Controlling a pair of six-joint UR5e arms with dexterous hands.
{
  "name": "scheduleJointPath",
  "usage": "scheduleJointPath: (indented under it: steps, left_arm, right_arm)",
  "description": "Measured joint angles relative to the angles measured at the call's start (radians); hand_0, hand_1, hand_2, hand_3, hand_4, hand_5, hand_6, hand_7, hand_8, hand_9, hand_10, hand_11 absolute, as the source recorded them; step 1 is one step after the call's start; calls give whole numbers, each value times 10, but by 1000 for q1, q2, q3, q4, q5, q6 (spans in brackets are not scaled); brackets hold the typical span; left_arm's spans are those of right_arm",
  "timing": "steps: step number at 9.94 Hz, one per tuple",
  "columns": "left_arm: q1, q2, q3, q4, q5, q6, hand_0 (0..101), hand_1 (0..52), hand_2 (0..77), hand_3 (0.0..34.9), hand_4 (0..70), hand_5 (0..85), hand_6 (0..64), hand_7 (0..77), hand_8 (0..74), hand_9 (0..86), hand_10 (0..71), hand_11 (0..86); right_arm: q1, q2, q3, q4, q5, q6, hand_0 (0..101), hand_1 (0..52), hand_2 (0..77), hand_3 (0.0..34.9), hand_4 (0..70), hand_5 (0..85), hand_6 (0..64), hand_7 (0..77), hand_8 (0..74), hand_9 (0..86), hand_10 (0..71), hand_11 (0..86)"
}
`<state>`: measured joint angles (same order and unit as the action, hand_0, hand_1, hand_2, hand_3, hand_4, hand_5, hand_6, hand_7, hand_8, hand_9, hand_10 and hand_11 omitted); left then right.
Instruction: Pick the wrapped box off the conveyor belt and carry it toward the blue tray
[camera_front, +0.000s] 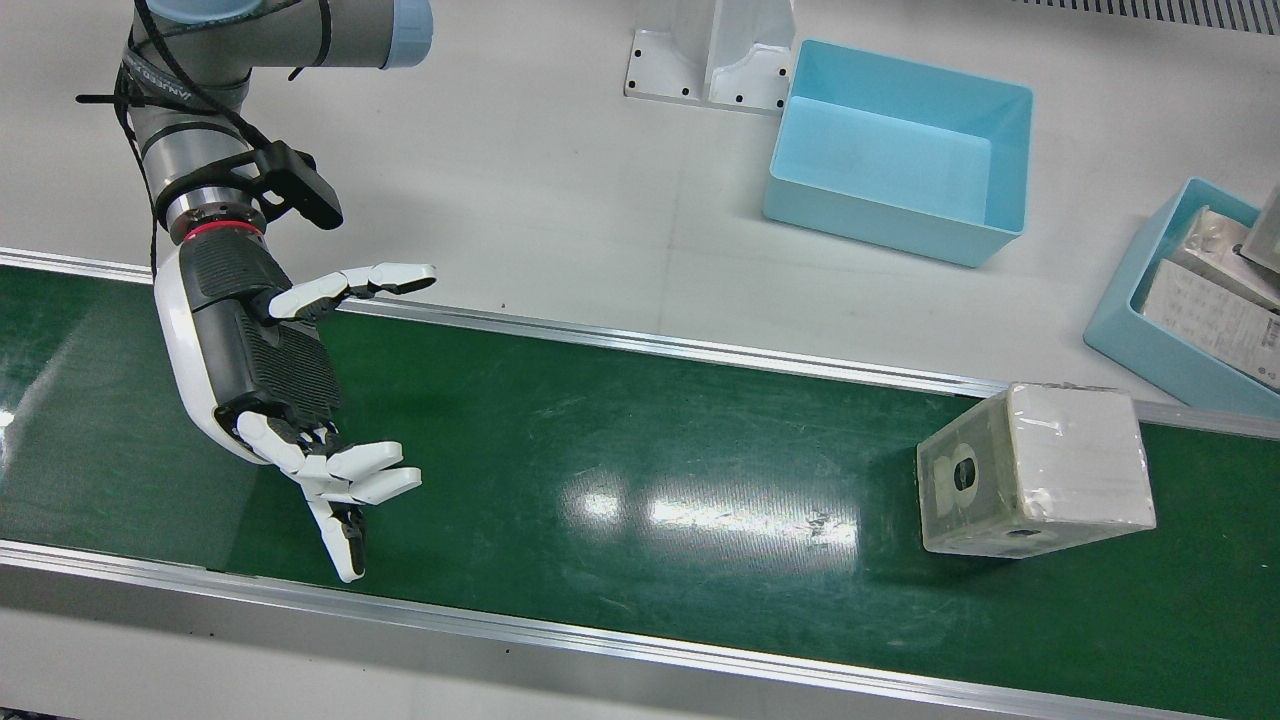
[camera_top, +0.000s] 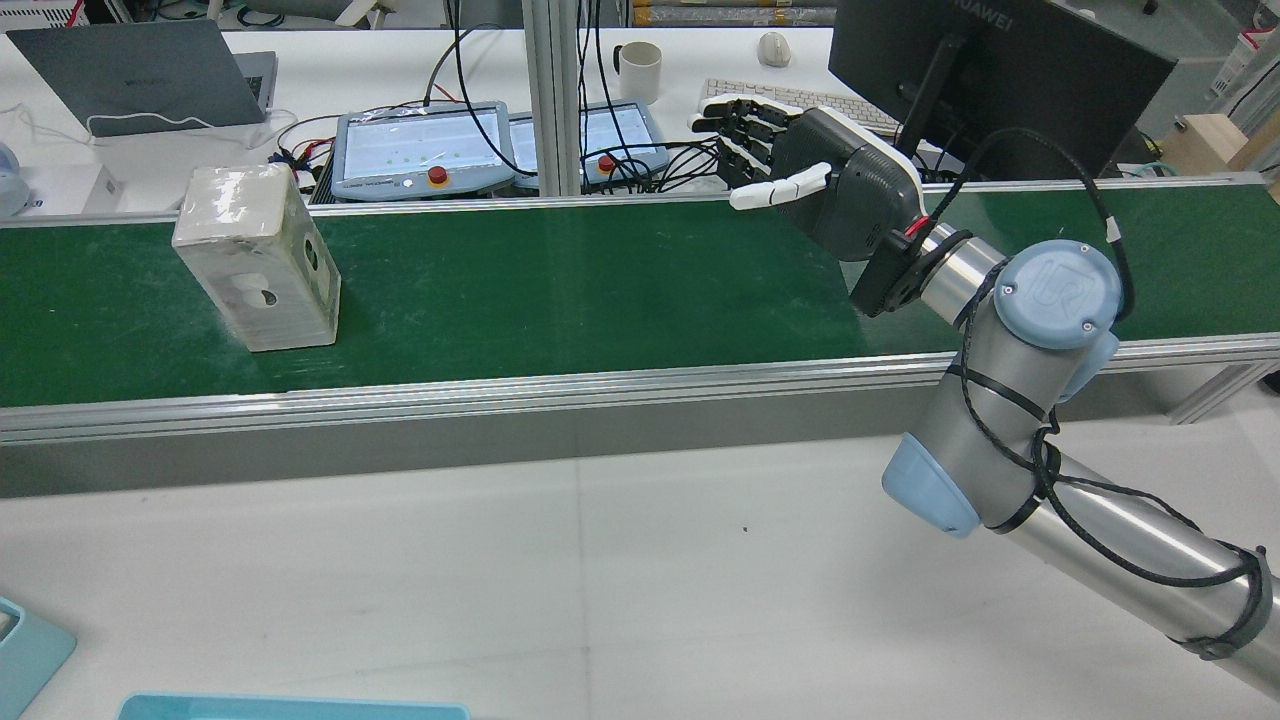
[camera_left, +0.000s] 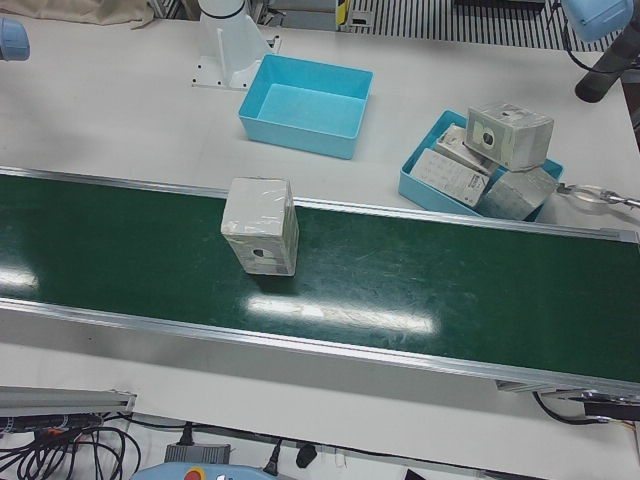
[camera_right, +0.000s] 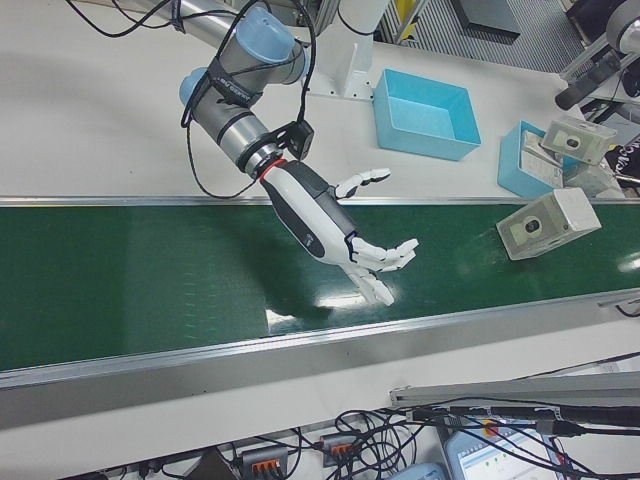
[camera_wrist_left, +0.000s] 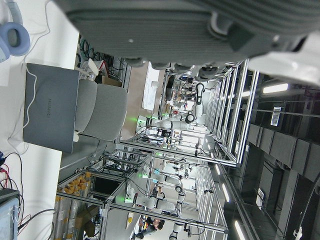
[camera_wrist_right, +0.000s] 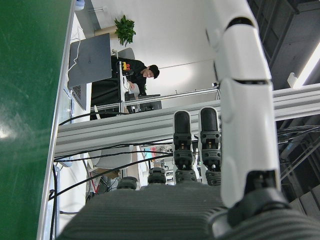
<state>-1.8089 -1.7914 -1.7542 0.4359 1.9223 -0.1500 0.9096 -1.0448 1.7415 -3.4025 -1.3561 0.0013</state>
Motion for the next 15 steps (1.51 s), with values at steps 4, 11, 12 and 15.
scheduleJointPath:
  steps: [4, 11, 12, 15]
  left_arm:
    - [0, 0, 0, 0, 0, 0, 0, 0, 11, 0, 0, 11, 0, 5, 5, 0, 5, 0]
    - [0, 0, 0, 0, 0, 0, 0, 0, 11, 0, 0, 11, 0, 5, 5, 0, 5, 0]
    - [0, 0, 0, 0, 0, 0, 0, 0, 5, 0, 0, 11, 0, 5, 5, 0, 5, 0]
    - [0, 0, 0, 0, 0, 0, 0, 0, 11, 0, 0, 11, 0, 5, 5, 0, 5, 0]
  right_arm:
    - [0, -5, 2, 0, 0, 2, 509, 158, 131, 52, 235, 284, 120, 295, 11, 60, 0, 16]
    - [-21, -6, -2, 0, 3, -7, 509, 169, 142, 63, 235, 284, 114, 295, 11, 60, 0, 16]
    - [-27, -5, -2, 0, 5, -14, 509, 169, 142, 64, 218, 284, 114, 295, 11, 60, 0, 16]
    - [-33, -5, -2, -19, 4, -39, 538, 240, 229, 18, 218, 256, 125, 311, 11, 60, 0, 16]
